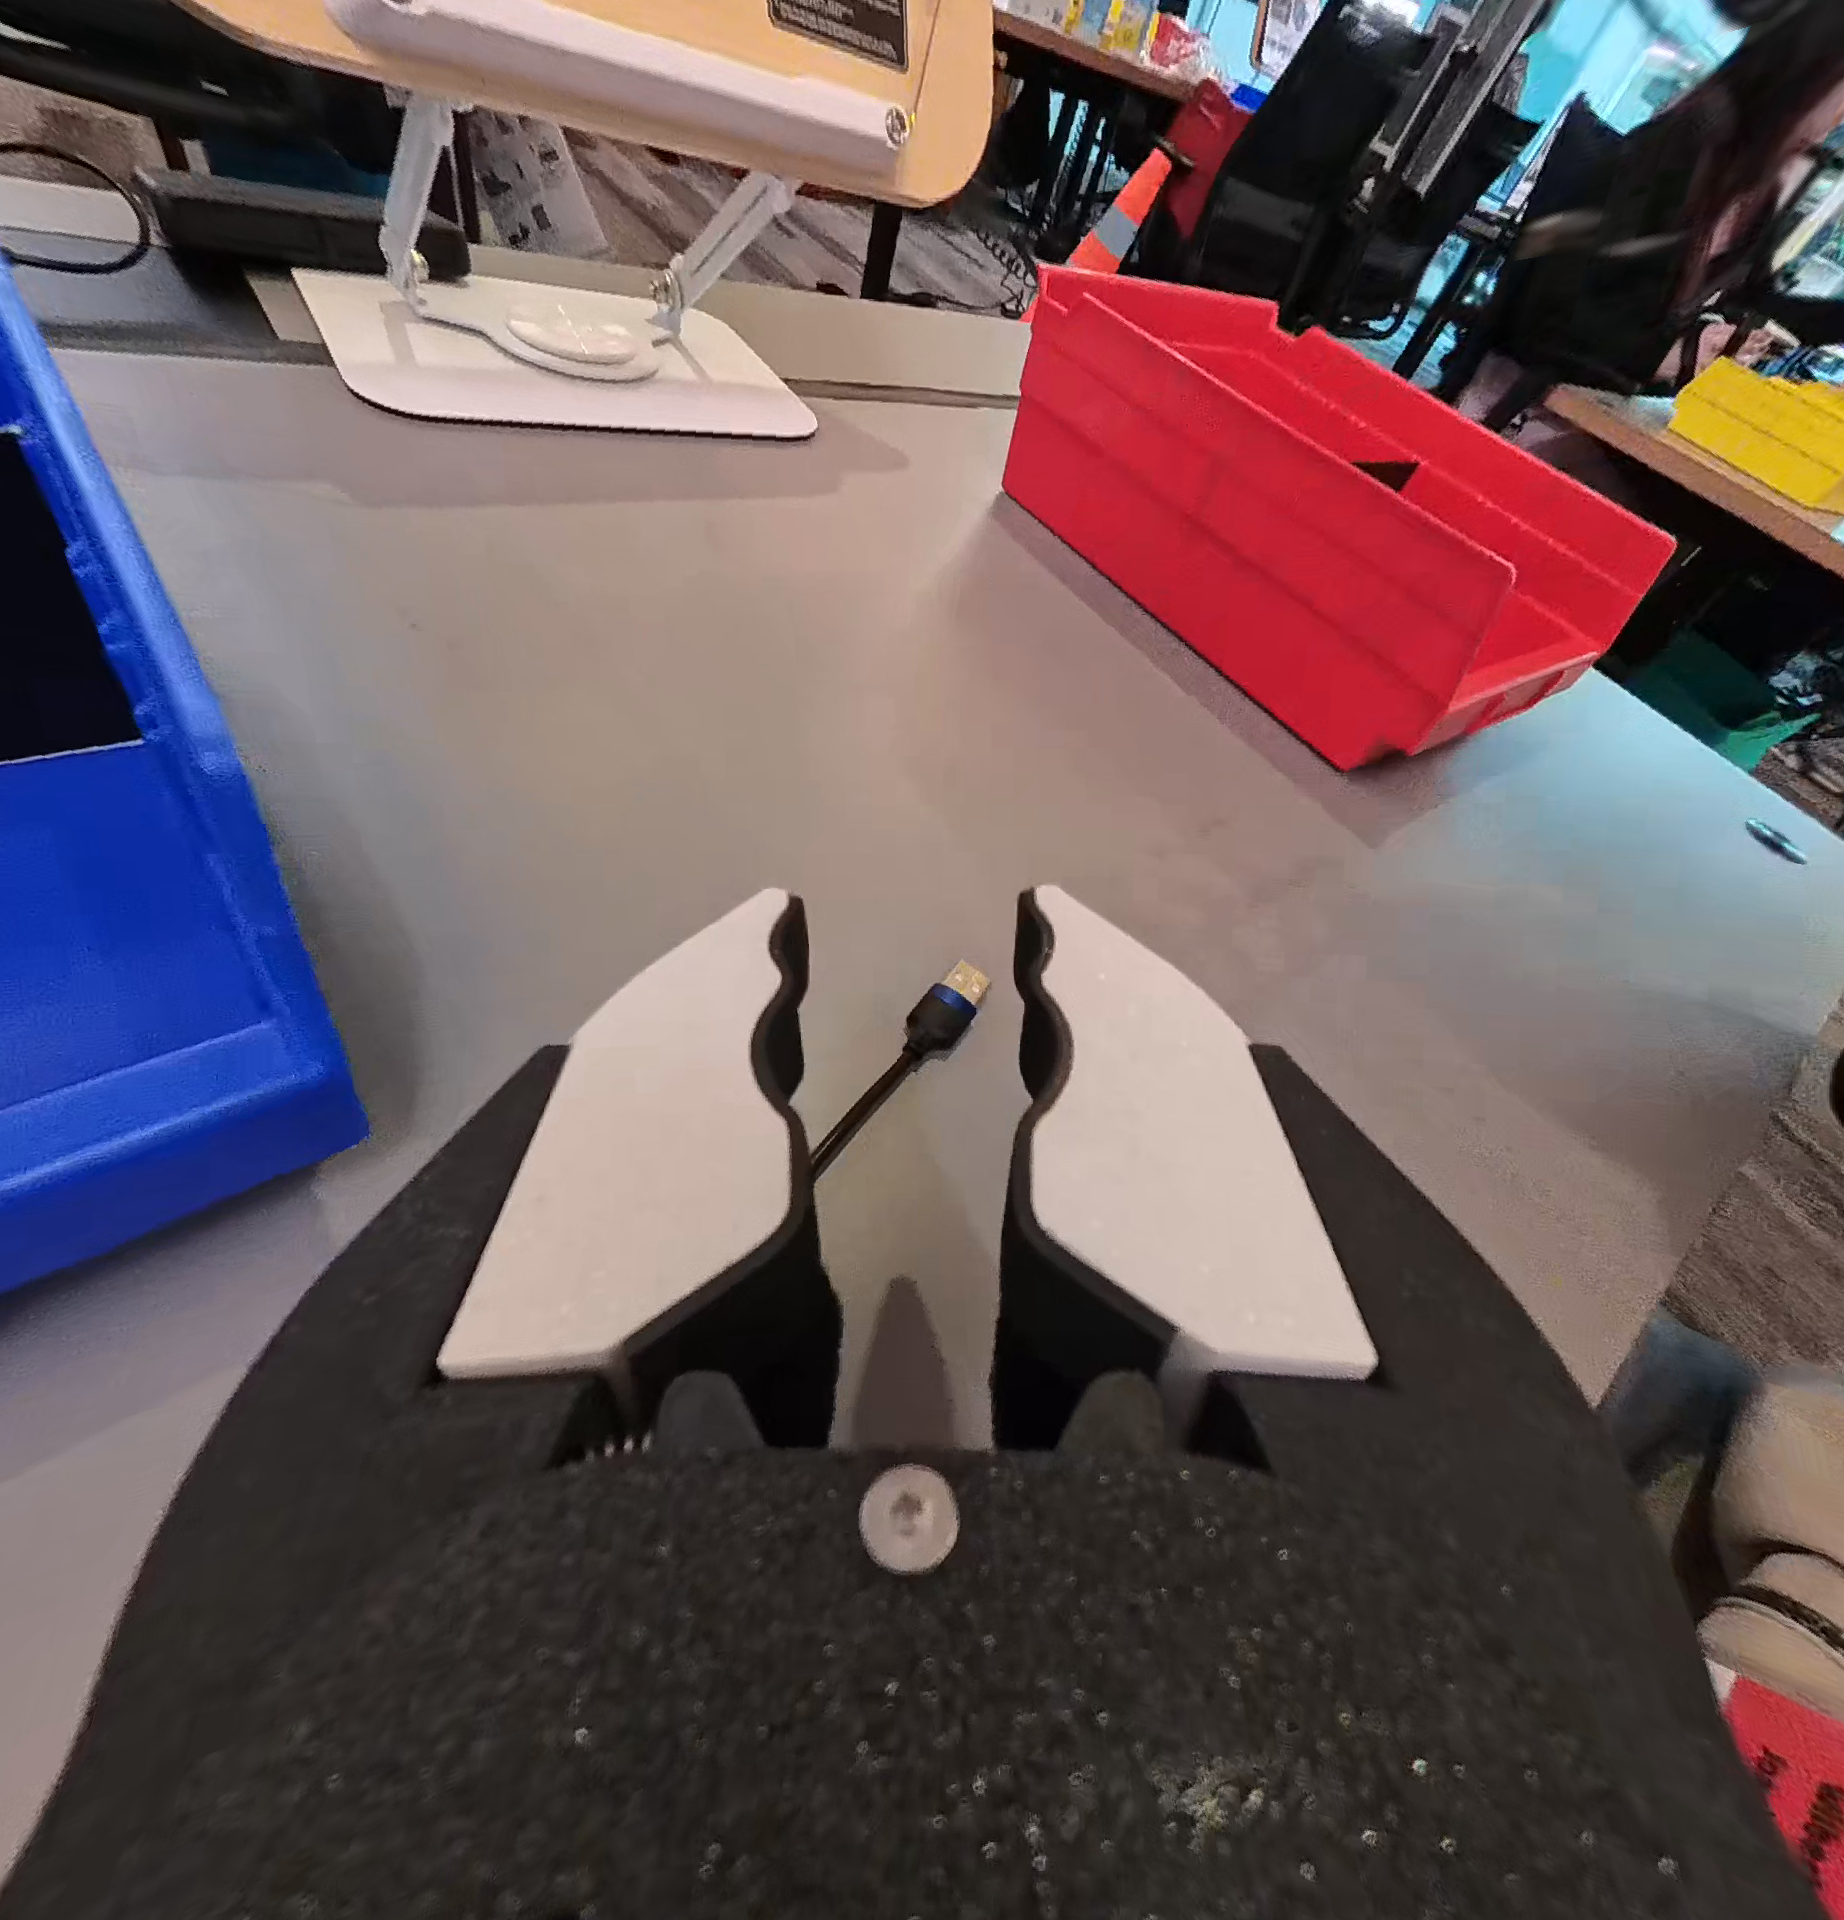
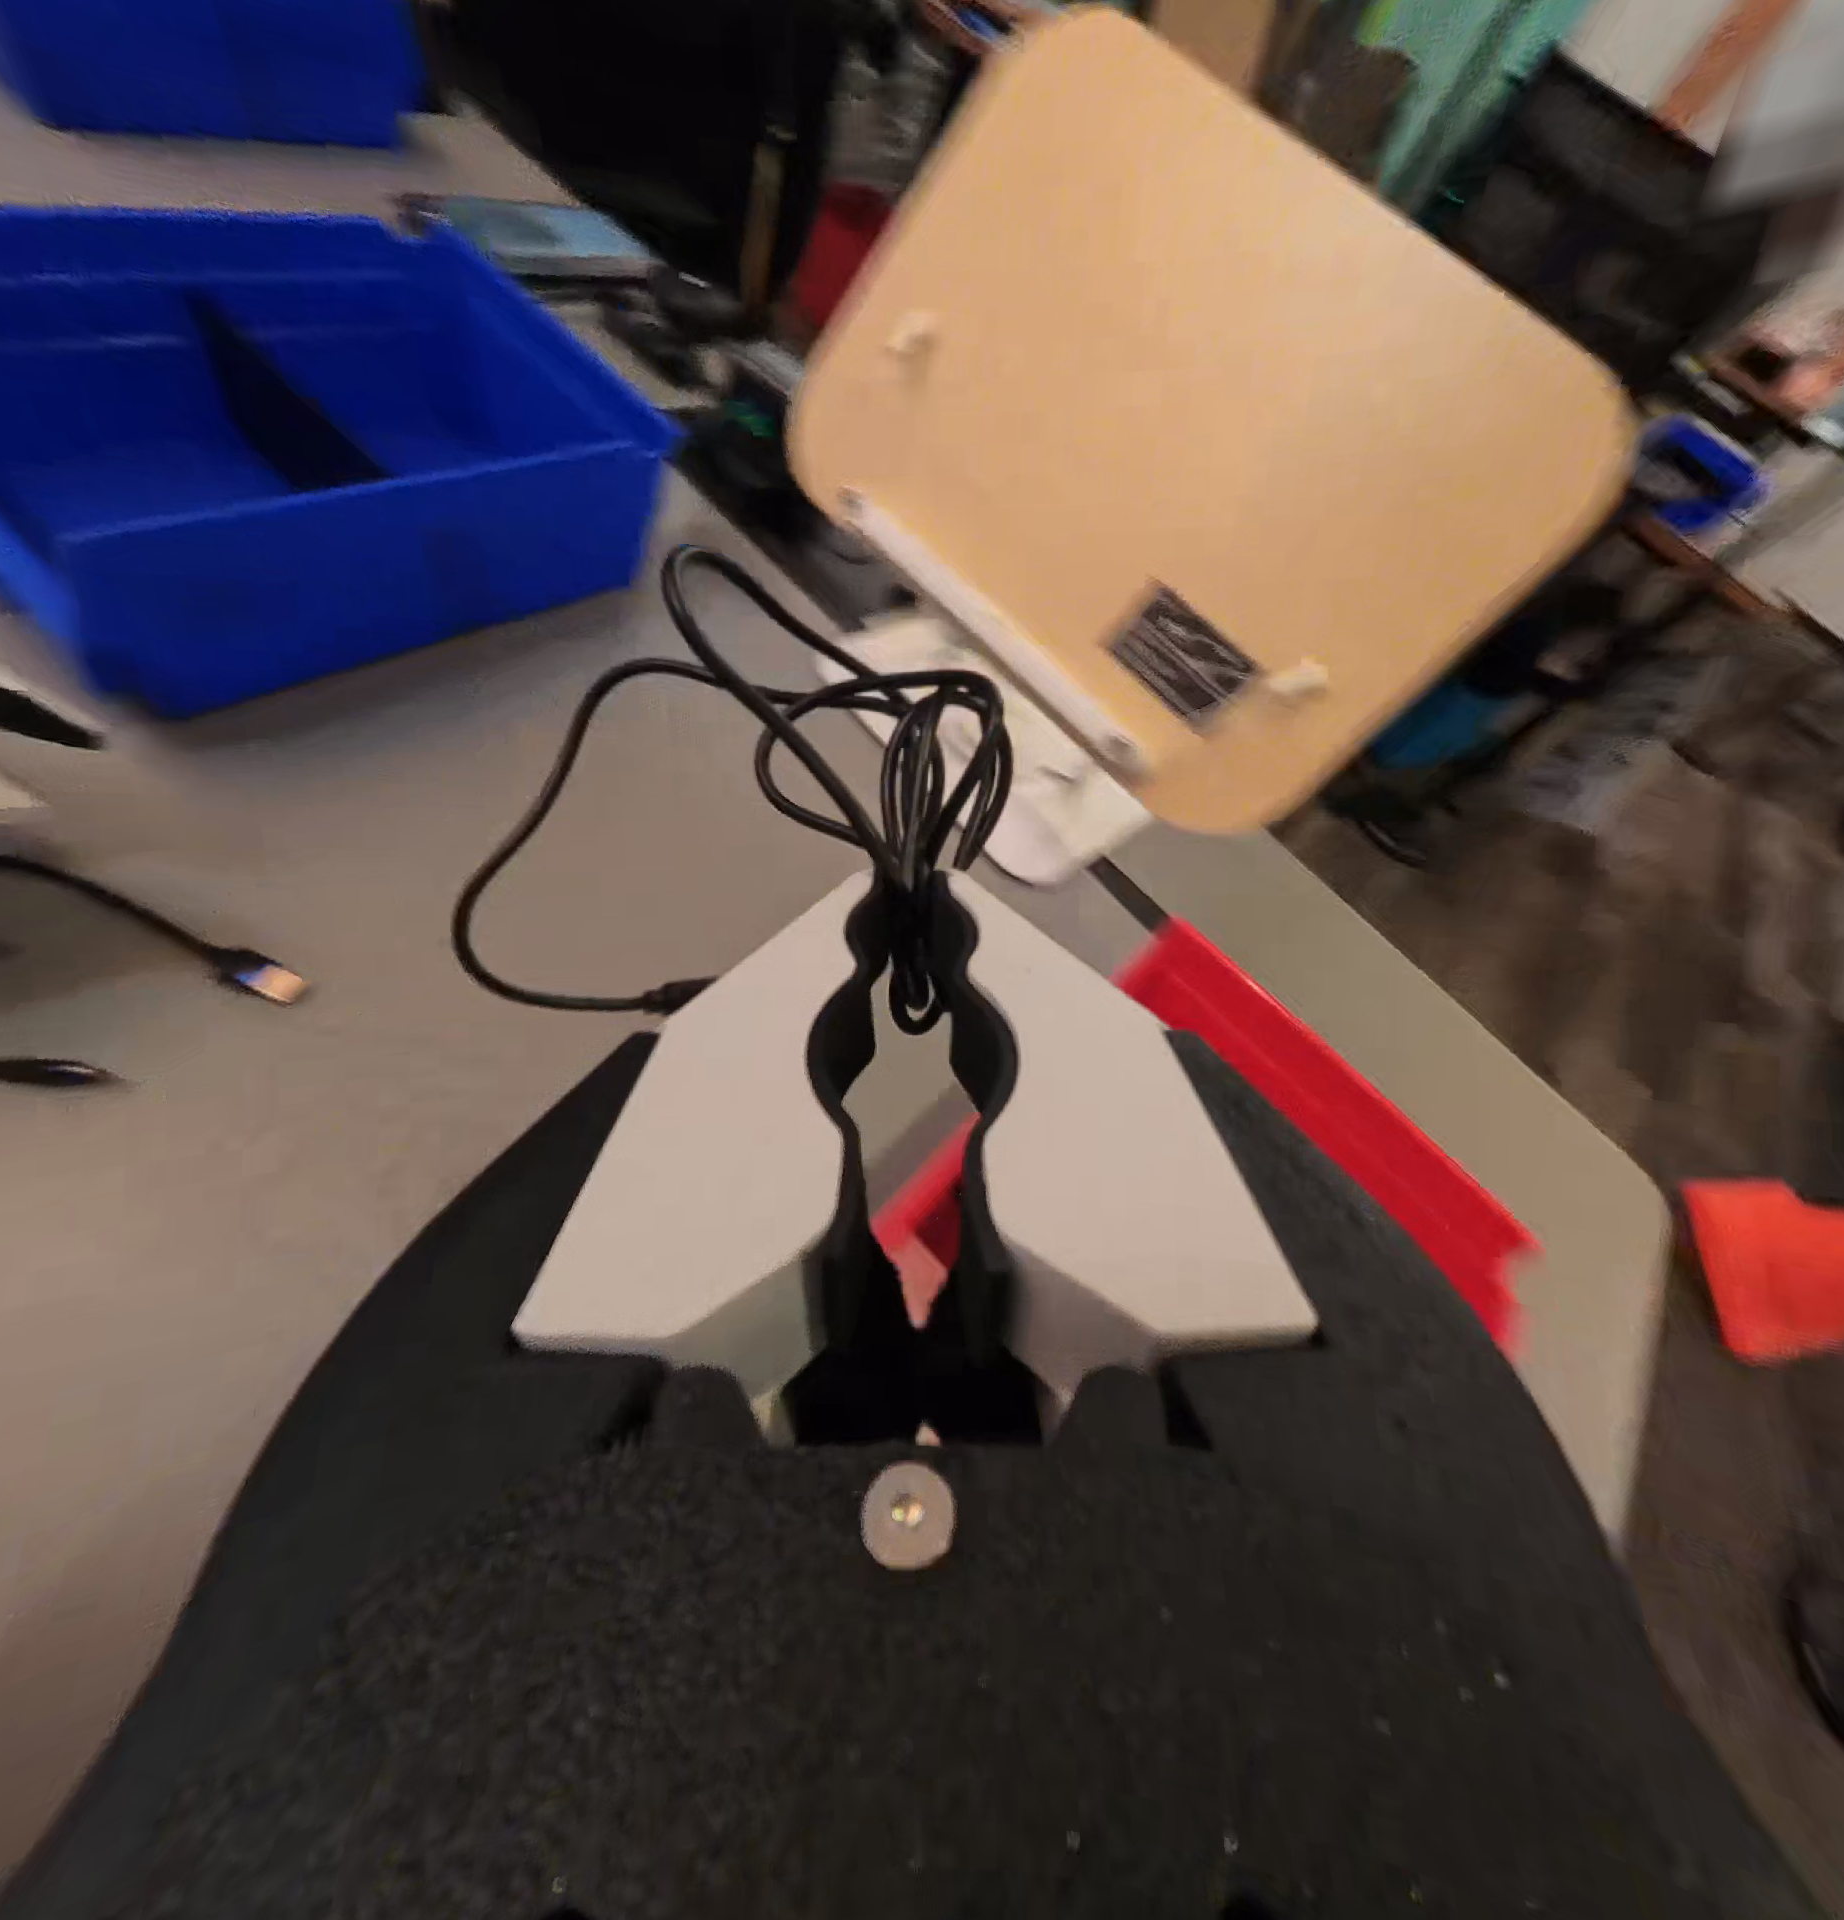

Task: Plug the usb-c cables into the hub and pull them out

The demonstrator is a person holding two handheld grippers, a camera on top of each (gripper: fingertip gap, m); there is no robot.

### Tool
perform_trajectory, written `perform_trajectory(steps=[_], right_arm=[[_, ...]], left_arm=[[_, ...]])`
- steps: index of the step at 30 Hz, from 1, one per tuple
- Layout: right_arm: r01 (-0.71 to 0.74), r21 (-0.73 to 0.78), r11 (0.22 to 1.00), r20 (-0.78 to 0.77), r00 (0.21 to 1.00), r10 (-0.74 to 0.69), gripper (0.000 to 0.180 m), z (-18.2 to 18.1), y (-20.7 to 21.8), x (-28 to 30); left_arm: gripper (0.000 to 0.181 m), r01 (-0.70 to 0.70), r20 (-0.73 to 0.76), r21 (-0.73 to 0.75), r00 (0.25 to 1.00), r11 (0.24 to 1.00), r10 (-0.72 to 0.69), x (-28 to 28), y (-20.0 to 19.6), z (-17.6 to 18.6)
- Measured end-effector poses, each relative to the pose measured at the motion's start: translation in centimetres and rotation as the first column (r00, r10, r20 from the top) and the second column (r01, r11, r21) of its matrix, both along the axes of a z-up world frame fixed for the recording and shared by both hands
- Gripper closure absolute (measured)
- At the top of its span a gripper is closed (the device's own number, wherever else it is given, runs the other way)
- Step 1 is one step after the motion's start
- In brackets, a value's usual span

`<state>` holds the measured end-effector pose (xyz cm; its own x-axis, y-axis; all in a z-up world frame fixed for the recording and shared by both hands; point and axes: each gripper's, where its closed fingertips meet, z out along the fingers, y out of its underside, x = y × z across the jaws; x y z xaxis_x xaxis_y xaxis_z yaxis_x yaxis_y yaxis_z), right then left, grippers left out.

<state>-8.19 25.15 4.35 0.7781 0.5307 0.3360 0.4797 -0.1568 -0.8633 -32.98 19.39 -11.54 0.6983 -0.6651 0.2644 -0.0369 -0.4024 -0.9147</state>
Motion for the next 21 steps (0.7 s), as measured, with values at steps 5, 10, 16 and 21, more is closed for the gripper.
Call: perform_trajectory(steps=[5,10,16,21], right_arm=[[0.343,-0.108,0.933,0.18,0.93,-0.321,0.173,-3.0,-0.5,14.2],[0.463,-0.367,0.807,0.325,0.876,-0.356,0.172,-13.9,0.4,19.5],[0.653,-0.505,0.565,0.529,0.751,-0.395,0.172,-22.5,-0.1,21.9],[0.658,-0.479,0.581,0.47,0.751,-0.463,0.151,-20.2,0.2,21.3]], left_arm=[[0.144,0.012,-0.014,-0.006,1.0,1.0,-0.012,0.3,0.0,-0.2],[0.145,0.017,-0.043,-0.008,0.999,1.0,-0.017,0.6,0.0,-0.6],[0.146,0.007,-0.088,0.004,0.996,1.0,-0.006,0.1,0.1,-1.0],[0.144,0.026,-0.147,0.017,0.989,1.0,-0.023,-0.6,-0.1,-1.2]])
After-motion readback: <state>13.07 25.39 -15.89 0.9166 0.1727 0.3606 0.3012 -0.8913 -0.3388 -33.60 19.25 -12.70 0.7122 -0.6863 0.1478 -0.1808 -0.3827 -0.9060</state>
